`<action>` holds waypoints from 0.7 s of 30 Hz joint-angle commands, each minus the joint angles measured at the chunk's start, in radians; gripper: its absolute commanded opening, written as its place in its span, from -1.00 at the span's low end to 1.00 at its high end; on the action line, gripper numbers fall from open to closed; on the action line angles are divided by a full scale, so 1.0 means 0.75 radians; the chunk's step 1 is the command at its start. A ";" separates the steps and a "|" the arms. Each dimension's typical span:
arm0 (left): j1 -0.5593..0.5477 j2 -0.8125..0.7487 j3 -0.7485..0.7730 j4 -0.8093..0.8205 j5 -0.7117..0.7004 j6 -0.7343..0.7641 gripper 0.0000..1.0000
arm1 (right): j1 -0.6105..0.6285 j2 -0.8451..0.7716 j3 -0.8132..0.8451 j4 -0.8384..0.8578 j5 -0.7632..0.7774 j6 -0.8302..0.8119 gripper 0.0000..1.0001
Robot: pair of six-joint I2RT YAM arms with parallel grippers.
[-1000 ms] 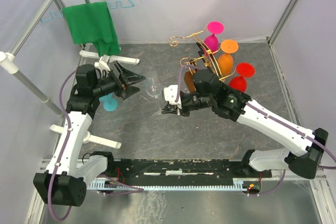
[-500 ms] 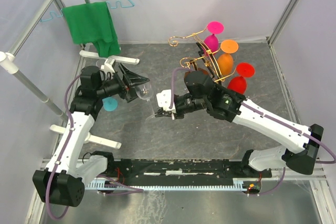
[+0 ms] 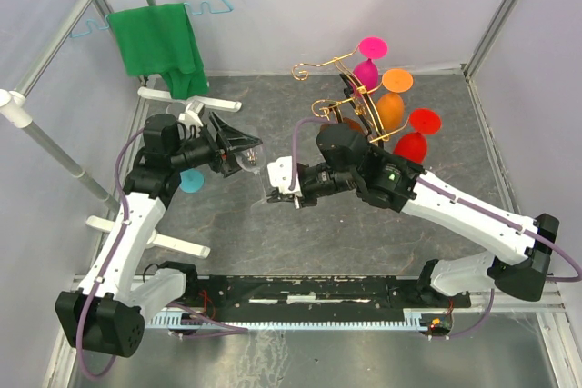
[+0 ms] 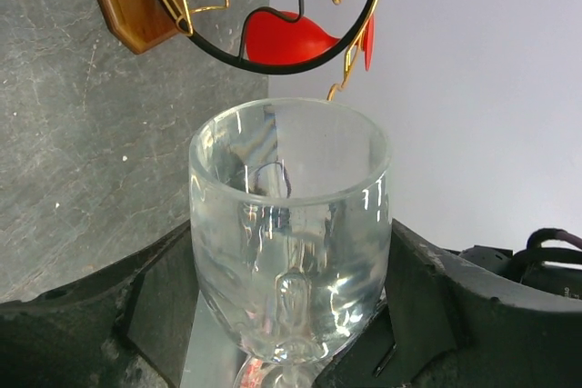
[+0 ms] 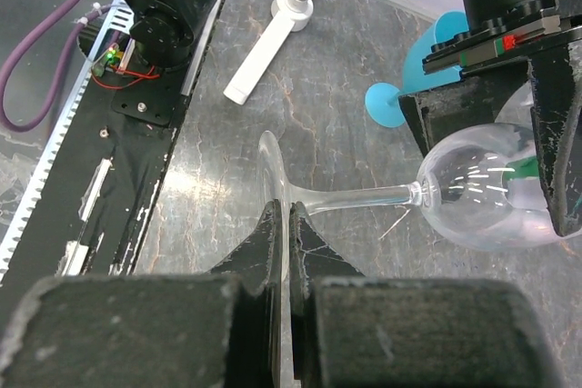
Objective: Take the wine glass off the wine glass rack
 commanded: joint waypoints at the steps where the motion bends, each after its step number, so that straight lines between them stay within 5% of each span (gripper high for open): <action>1: -0.014 -0.034 0.054 -0.026 0.000 0.048 0.51 | 0.007 -0.008 0.071 0.067 0.064 -0.027 -0.98; 2: -0.014 -0.036 0.074 -0.065 -0.031 0.085 0.50 | 0.007 -0.008 0.071 0.067 0.086 -0.012 -0.92; 5: -0.013 -0.039 0.151 -0.157 -0.148 0.215 0.47 | 0.007 -0.007 0.091 0.039 0.169 0.024 -0.14; 8: -0.014 -0.072 0.209 -0.181 -0.351 0.347 0.42 | 0.008 -0.035 0.096 0.014 0.284 0.037 0.26; 13: -0.013 -0.154 0.176 -0.123 -0.819 0.531 0.40 | 0.007 -0.162 0.005 0.086 0.463 0.060 0.43; 21: -0.098 -0.097 -0.035 0.267 -1.120 0.746 0.27 | 0.007 -0.316 -0.199 0.225 0.535 0.147 0.50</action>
